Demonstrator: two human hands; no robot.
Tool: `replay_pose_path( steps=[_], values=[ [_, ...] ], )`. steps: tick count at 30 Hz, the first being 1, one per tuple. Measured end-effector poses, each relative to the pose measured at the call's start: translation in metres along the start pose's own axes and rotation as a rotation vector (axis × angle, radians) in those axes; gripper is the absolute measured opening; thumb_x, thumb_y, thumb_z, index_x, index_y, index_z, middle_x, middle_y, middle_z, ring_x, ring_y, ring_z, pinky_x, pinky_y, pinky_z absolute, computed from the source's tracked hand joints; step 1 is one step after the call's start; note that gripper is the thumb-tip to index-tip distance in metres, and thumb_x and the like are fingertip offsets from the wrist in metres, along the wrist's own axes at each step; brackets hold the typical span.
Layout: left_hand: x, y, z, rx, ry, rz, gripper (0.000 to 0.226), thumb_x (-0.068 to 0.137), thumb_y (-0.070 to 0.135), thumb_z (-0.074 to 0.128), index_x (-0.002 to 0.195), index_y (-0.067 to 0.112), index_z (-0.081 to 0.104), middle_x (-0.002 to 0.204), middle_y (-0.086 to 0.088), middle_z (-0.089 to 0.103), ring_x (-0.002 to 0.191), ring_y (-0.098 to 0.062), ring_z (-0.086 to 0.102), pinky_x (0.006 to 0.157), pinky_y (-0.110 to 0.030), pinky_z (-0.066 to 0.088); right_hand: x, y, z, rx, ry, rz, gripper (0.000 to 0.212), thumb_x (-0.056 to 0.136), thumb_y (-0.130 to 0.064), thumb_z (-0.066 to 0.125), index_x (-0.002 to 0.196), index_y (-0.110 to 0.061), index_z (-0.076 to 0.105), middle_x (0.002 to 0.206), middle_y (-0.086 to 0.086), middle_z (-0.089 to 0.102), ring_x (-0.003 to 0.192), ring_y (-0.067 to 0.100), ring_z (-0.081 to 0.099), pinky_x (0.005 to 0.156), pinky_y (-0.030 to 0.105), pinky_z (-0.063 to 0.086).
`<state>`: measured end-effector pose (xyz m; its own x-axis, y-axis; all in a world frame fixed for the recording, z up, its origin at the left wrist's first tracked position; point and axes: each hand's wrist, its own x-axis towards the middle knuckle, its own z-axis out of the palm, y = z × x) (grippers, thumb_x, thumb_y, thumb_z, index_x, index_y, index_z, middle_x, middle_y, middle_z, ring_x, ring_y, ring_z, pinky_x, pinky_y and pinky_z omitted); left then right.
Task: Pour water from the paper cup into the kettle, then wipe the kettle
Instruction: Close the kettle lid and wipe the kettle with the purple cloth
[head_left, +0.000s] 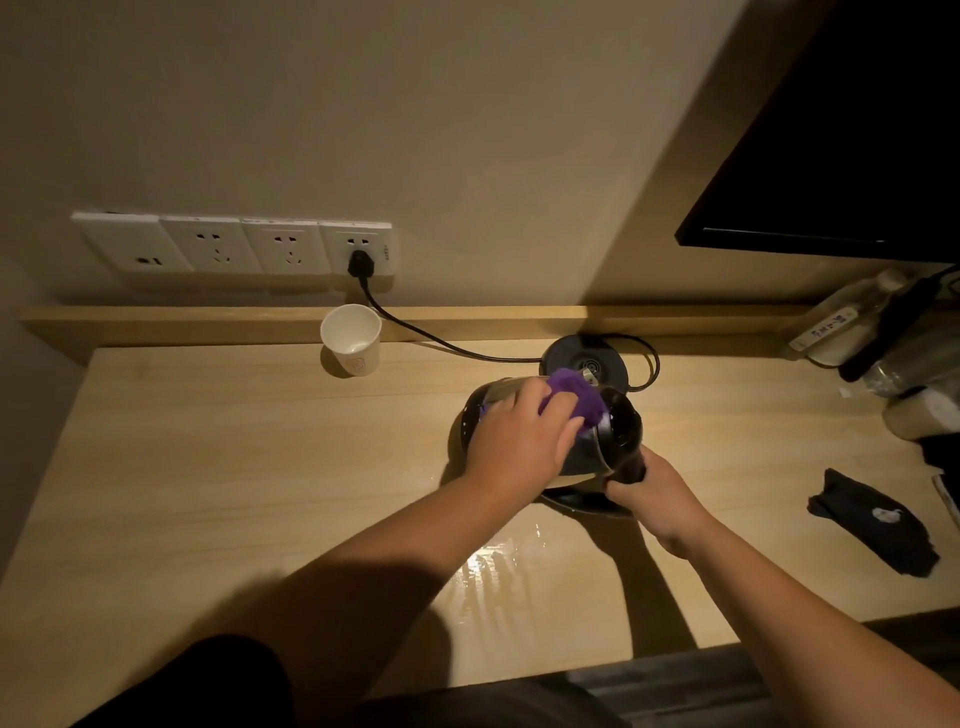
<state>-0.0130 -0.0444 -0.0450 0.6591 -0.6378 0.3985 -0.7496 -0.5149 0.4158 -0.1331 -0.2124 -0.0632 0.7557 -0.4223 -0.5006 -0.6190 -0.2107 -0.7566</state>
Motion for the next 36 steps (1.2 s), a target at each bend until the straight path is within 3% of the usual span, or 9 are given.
replay_pose_path(
  steps=[4, 6, 8, 11, 16, 19, 25, 30, 36],
  values=[
    [-0.021, -0.054, 0.005, 0.097, -0.057, -0.213, 0.02, 0.088, 0.027, 0.057, 0.104, 0.018, 0.05, 0.094, -0.007, 0.054, 0.059, -0.013, 0.048, 0.045, -0.019, 0.033, -0.004, 0.001, 0.002, 0.026, -0.014, 0.015, 0.032, 0.081, -0.001, 0.067, 0.103, -0.023, 0.065, 0.099, 0.003, 0.073, 0.097, 0.023, 0.066, 0.085, 0.039, 0.055],
    [-0.029, -0.078, 0.004, 0.113, -0.162, -0.387, 0.023, 0.098, 0.033, 0.042, 0.113, 0.019, 0.051, 0.103, -0.006, 0.053, 0.064, -0.012, 0.049, 0.049, -0.021, 0.036, -0.005, -0.001, 0.003, 0.012, -0.014, -0.002, 0.031, 0.08, -0.001, 0.067, 0.101, -0.024, 0.064, 0.097, 0.002, 0.072, 0.095, 0.023, 0.066, 0.078, 0.035, 0.054],
    [-0.03, -0.086, 0.004, 0.102, -0.188, -0.419, 0.029, 0.1, 0.035, 0.035, 0.118, 0.019, 0.051, 0.108, -0.005, 0.052, 0.069, -0.013, 0.048, 0.055, -0.024, 0.039, -0.005, -0.003, 0.003, 0.0, -0.006, -0.006, 0.03, 0.08, -0.002, 0.067, 0.1, -0.024, 0.064, 0.096, 0.002, 0.071, 0.093, 0.023, 0.065, 0.076, 0.033, 0.052],
    [-0.021, -0.062, -0.002, -0.013, -0.134, -0.365, 0.031, 0.099, 0.038, 0.036, 0.12, 0.02, 0.051, 0.11, -0.005, 0.051, 0.073, -0.012, 0.048, 0.058, -0.026, 0.04, -0.005, -0.002, 0.007, 0.038, 0.026, 0.019, 0.028, 0.082, -0.003, 0.066, 0.1, -0.024, 0.065, 0.096, 0.003, 0.072, 0.094, 0.024, 0.066, 0.08, 0.037, 0.055],
    [-0.013, 0.008, -0.004, -0.042, 0.005, -0.049, 0.026, 0.091, 0.036, 0.047, 0.111, 0.022, 0.055, 0.1, -0.003, 0.054, 0.076, -0.014, 0.055, 0.06, -0.022, 0.043, -0.007, -0.006, 0.016, 0.035, 0.049, 0.013, 0.026, 0.08, -0.005, 0.068, 0.098, -0.023, 0.066, 0.093, 0.006, 0.072, 0.091, 0.025, 0.068, 0.081, 0.041, 0.059],
    [-0.009, 0.007, -0.001, 0.008, 0.047, 0.087, 0.025, 0.09, 0.033, 0.052, 0.109, 0.018, 0.056, 0.096, -0.006, 0.055, 0.076, -0.019, 0.056, 0.062, -0.028, 0.046, -0.008, -0.009, 0.017, 0.054, 0.04, 0.033, 0.023, 0.081, -0.006, 0.068, 0.098, -0.021, 0.065, 0.095, 0.01, 0.071, 0.09, 0.028, 0.068, 0.077, 0.042, 0.061],
    [-0.035, -0.049, 0.008, 0.105, -0.037, -0.094, 0.025, 0.092, 0.031, 0.047, 0.108, 0.014, 0.055, 0.096, -0.009, 0.056, 0.068, -0.019, 0.054, 0.056, -0.027, 0.043, -0.012, -0.005, 0.018, 0.255, -0.007, 0.14, 0.025, 0.085, 0.0, 0.062, 0.105, -0.014, 0.067, 0.104, 0.015, 0.072, 0.093, 0.035, 0.071, 0.074, 0.052, 0.062],
    [-0.033, -0.067, -0.001, 0.156, -0.092, -0.223, 0.023, 0.095, 0.028, 0.052, 0.111, 0.012, 0.057, 0.101, -0.011, 0.056, 0.071, -0.021, 0.056, 0.056, -0.027, 0.041, -0.013, -0.014, 0.023, 0.327, 0.015, 0.188, 0.023, 0.086, -0.001, 0.061, 0.105, -0.015, 0.065, 0.101, 0.018, 0.072, 0.085, 0.034, 0.074, 0.065, 0.045, 0.062],
    [-0.013, 0.007, -0.002, 0.064, -0.031, 0.06, 0.025, 0.09, 0.034, 0.054, 0.109, 0.018, 0.055, 0.099, -0.007, 0.055, 0.078, -0.02, 0.056, 0.06, -0.029, 0.047, -0.015, -0.024, 0.033, 0.333, 0.059, 0.205, 0.016, 0.088, -0.007, 0.064, 0.101, -0.015, 0.064, 0.096, 0.018, 0.072, 0.079, 0.03, 0.074, 0.058, 0.039, 0.061]
  ],
)
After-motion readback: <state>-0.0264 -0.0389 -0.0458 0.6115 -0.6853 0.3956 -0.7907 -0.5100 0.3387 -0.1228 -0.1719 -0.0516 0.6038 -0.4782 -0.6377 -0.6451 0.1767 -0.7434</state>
